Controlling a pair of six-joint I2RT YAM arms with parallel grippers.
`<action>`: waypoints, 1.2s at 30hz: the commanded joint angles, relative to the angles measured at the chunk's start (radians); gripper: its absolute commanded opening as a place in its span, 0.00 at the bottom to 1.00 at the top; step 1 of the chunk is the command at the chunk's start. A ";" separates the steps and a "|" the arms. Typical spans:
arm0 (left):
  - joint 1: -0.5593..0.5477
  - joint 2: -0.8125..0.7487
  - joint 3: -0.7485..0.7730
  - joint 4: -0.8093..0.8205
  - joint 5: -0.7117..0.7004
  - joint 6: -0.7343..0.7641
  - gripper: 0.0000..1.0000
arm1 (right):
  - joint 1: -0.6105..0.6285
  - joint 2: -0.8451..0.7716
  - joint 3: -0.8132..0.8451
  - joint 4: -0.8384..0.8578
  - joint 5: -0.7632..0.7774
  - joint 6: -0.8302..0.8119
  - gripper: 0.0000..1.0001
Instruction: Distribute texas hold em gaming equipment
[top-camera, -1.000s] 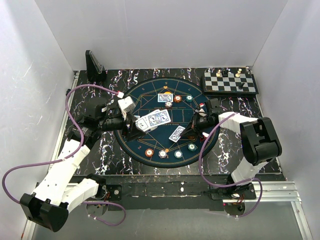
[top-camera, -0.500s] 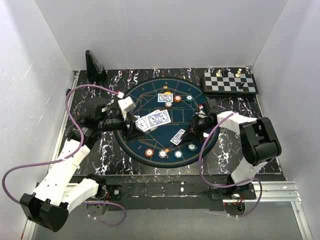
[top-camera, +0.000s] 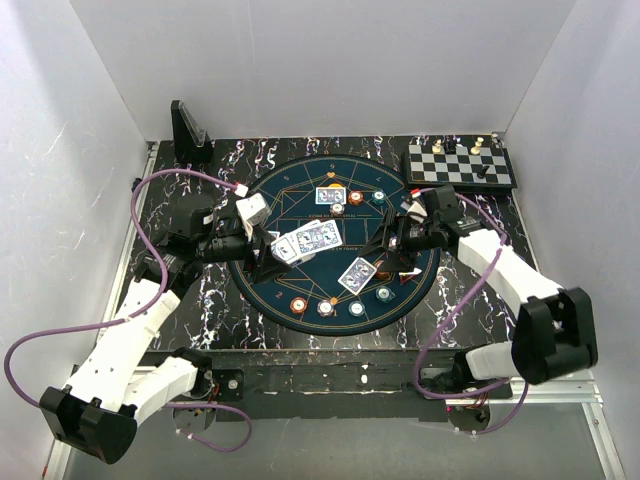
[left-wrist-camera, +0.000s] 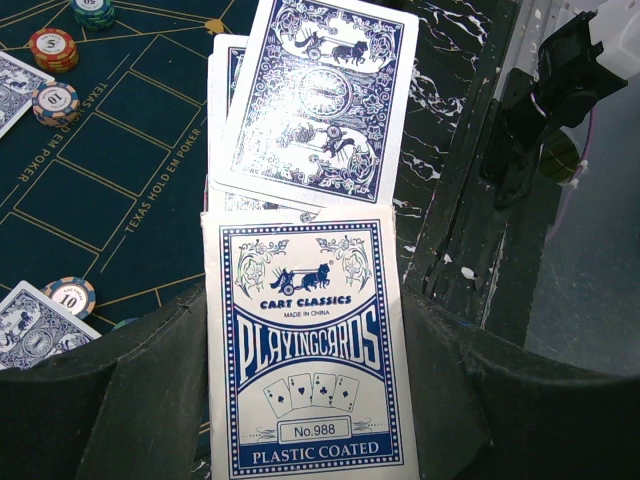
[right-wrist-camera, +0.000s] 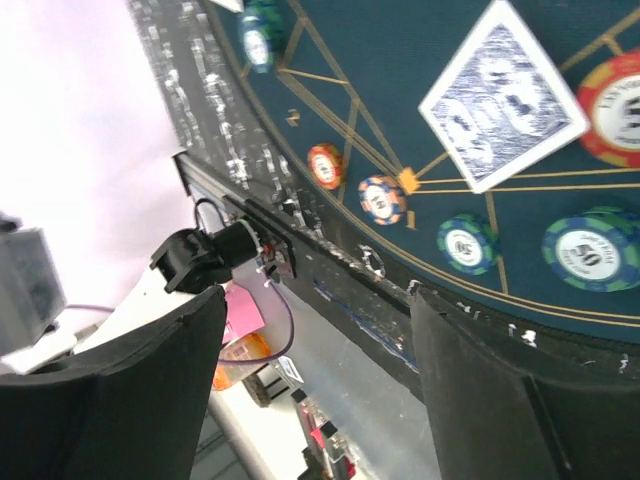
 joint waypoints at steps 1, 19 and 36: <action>0.003 -0.030 0.030 0.014 0.030 0.002 0.00 | 0.001 -0.130 0.086 0.013 -0.075 0.042 0.83; 0.005 -0.030 0.030 0.020 0.034 -0.007 0.00 | 0.140 -0.153 0.299 0.096 -0.154 0.135 0.89; 0.005 -0.032 0.033 0.005 0.037 0.011 0.00 | 0.337 0.018 0.388 0.093 -0.017 0.160 0.81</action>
